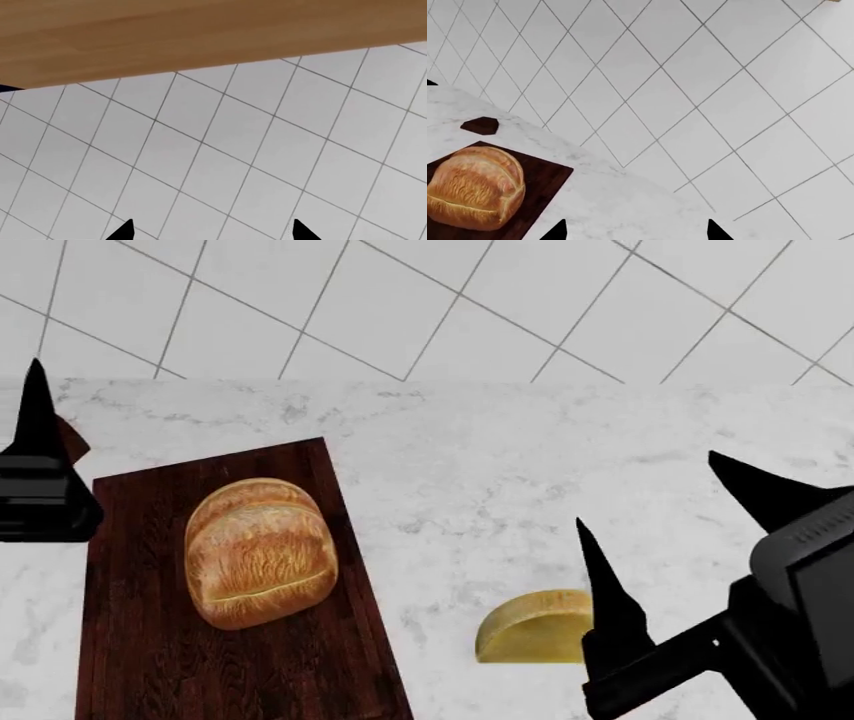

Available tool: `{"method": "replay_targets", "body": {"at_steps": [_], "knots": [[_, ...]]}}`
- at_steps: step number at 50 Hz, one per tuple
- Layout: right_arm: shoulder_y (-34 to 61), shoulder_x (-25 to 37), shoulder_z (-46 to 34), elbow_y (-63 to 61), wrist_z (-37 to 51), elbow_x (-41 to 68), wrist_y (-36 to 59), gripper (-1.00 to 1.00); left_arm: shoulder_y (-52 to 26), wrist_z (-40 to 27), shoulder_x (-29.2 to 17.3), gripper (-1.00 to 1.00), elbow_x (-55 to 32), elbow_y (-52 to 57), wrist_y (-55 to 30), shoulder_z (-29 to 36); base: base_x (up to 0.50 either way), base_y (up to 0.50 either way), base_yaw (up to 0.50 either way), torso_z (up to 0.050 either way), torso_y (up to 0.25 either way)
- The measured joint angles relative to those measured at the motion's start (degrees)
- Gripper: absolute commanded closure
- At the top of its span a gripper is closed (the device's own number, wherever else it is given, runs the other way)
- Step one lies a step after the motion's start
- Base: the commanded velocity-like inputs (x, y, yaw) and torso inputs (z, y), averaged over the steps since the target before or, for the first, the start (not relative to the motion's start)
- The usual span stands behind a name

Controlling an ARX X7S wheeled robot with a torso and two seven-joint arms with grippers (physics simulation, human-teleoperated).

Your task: Pick up the wedge of cheese and place it on the slice of bread to prepare a simple cheese on bread dish.

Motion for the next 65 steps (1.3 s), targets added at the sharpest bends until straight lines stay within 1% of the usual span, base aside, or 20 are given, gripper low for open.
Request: {"method": "replay_targets", "body": {"at_steps": [9, 18, 42, 65], "knots": [[-0.36, 2.23, -0.65, 2.28, -6.59, 0.67, -4.04, -1.0, -0.1, -0.08, -0.03, -1.0, -0.3, -0.29, -0.34, 0.28, 0.0, 0.0, 0.0, 0.0, 0.0], [1.5, 4.67, -3.34, 5.76, -12.7, 0.14, -6.91, -1.0, -0.12, -0.13, -0.15, -1.0, -0.33, -0.69, -0.36, 0.78, 0.0, 0.0, 0.0, 0.0, 0.0], [11.46, 9.71, -14.53, 20.95, -29.02, -4.98, -13.18, -1.0, -0.19, -0.32, -0.69, -1.0, -0.35, -1.2, -0.7, 2.09, 0.0, 0.0, 0.0, 0.0, 0.0], [16.5, 14.28, -21.41, 29.23, -39.14, -8.9, -15.67, -1.0, -0.33, -0.91, -0.43, -1.0, -1.24, -1.65, -1.19, 1.73, 0.0, 0.0, 0.0, 0.0, 0.0]]}}
